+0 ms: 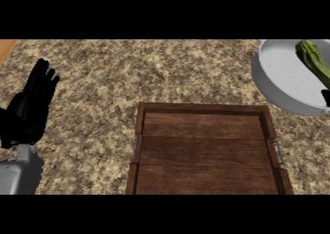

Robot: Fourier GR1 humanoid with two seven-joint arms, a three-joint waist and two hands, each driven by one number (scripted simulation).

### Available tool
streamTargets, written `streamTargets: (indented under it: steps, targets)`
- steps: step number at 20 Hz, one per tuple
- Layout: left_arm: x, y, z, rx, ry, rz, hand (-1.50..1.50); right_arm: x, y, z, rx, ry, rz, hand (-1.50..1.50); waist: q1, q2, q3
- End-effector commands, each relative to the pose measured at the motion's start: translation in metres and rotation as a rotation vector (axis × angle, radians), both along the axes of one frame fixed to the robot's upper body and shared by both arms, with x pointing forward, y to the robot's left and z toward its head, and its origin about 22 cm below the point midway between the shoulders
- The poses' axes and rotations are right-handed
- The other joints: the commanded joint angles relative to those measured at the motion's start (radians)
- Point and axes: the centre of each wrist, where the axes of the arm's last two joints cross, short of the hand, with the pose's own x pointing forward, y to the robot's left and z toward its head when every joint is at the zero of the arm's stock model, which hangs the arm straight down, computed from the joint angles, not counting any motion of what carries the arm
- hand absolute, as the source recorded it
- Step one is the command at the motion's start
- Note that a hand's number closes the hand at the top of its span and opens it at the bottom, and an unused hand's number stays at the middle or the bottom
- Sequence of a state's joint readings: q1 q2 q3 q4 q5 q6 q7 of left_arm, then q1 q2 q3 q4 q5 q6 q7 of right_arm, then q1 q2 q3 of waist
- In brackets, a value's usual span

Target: Pick the squash from the tray and place it in the pot

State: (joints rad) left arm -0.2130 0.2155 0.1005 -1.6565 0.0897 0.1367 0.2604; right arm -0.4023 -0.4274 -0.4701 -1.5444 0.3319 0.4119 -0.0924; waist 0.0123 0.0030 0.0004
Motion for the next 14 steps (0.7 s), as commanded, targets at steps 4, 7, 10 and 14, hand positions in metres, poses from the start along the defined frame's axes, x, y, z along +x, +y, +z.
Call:
streamTargets:
  steps: [4, 7, 10, 14]
  targets:
    - [0.001, -0.009, 0.004, 0.005, -0.008, -0.012, 0.00, 0.019, -0.019, -0.003, -0.324, -0.119, -0.186, 1.50, 0.017, 0.008, 0.001]
    - [-0.002, -0.013, 0.009, 0.005, -0.016, -0.046, 0.00, 0.045, -0.012, -0.022, -0.411, -0.130, -0.254, 1.50, 0.035, 0.010, 0.001]
    - [-0.011, -0.007, -0.003, -0.003, -0.006, -0.029, 0.00, 0.069, -0.021, -0.038, -0.407, -0.107, -0.281, 1.50, 0.038, 0.009, 0.001]
    - [0.001, -0.019, -0.010, 0.001, -0.012, -0.038, 0.00, 0.088, -0.032, -0.053, -0.404, -0.062, -0.253, 1.50, 0.037, 0.014, 0.002]
